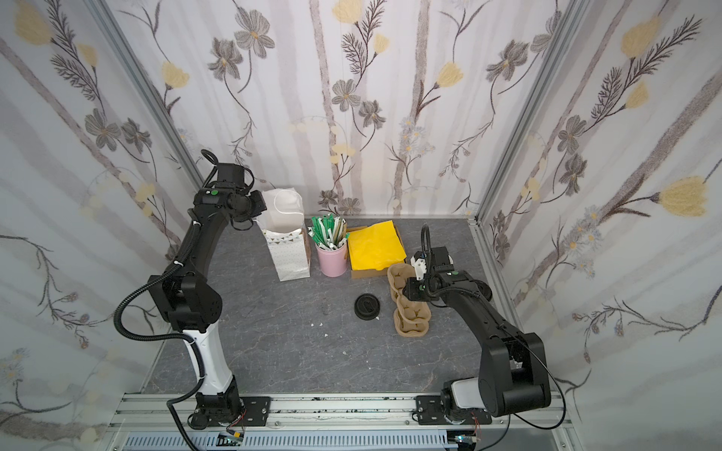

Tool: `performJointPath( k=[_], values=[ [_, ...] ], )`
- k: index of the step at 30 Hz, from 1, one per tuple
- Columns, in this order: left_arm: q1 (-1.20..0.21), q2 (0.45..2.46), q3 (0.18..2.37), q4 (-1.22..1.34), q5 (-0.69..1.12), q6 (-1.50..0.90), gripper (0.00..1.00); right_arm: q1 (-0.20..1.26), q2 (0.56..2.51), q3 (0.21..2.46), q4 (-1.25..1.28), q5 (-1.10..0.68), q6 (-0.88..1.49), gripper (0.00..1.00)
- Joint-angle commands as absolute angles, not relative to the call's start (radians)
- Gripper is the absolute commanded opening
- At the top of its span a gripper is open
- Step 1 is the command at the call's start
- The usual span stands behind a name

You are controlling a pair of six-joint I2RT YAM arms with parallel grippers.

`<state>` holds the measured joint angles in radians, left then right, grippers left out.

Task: Pack a coffee takeout order
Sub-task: Pick up the takeout bag from the top-left of the table.

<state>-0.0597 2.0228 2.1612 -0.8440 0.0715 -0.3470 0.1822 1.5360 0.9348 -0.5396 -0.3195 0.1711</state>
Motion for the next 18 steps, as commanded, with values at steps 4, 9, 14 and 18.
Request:
performJointPath(
  k=[4, 9, 14, 18],
  values=[
    [-0.06, 1.991, 2.152, -0.857, 0.136, -0.389, 0.0, 0.182, 1.523, 0.939, -0.533, -0.328, 0.17, 0.29],
    [-0.067, 1.867, 2.045, -0.856, 0.108, -0.413, 0.0, 0.183, 1.515, 0.946, -0.544, -0.337, 0.172, 0.3],
    [-0.139, 1.678, 1.888, -0.868, -0.114, -0.396, 0.0, 0.183, 1.511, 0.96, -0.554, -0.341, 0.169, 0.3],
    [-0.281, 1.588, 1.793, -0.933, -0.386, -0.355, 0.0, 0.183, 1.508, 0.975, -0.568, -0.34, 0.169, 0.3]
  ],
)
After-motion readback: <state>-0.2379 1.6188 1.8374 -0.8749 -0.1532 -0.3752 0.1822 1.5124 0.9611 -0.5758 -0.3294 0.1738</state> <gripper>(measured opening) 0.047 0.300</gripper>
